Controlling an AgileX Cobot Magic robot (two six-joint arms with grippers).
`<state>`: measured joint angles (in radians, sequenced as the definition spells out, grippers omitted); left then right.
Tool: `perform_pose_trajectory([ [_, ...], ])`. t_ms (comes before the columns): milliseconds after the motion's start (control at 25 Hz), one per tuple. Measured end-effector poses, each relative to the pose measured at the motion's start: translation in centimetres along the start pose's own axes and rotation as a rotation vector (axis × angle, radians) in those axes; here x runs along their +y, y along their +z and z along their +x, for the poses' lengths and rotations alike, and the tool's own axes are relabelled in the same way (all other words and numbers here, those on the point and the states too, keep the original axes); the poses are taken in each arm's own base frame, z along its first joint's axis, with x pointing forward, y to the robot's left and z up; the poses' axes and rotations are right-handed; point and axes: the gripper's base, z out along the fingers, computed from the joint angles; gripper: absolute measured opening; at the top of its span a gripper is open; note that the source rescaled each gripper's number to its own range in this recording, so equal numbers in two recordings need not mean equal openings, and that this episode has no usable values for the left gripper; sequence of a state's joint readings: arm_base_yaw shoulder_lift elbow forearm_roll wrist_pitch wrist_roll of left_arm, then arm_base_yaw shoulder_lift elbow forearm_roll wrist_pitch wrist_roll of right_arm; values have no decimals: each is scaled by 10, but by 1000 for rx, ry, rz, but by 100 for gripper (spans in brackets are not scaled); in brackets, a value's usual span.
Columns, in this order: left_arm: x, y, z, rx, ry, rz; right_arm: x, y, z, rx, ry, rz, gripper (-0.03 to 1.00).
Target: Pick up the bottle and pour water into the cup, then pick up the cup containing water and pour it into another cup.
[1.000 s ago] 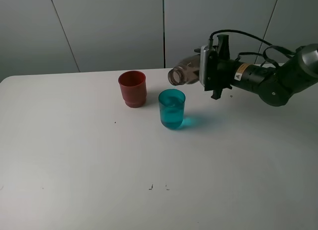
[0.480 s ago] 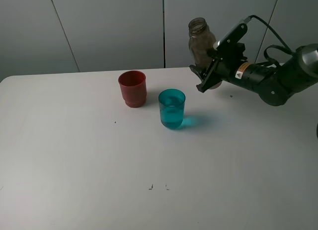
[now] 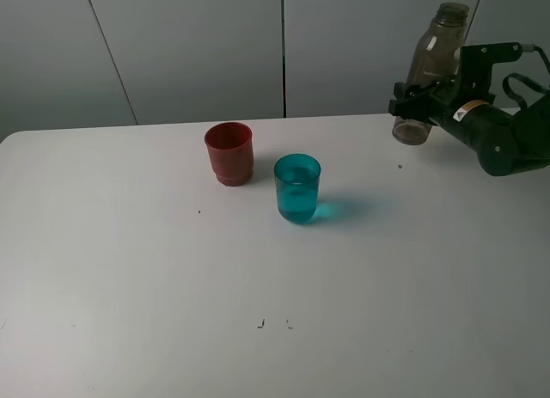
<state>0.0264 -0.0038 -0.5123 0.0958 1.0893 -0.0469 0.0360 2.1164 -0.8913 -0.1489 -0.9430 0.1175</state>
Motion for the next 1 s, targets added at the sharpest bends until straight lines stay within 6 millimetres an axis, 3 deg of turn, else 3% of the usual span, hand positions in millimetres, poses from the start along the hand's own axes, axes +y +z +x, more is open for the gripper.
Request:
perform_pose_trajectory([
  [200,0,0,0,0,0,0,-19,11,12,9,33,69,3],
  [520,0,0,0,0,0,0,-24,36,24,5,0,68,3],
  [1000,0,0,0,0,0,0,-24,37,31,71,-34,72,3],
])
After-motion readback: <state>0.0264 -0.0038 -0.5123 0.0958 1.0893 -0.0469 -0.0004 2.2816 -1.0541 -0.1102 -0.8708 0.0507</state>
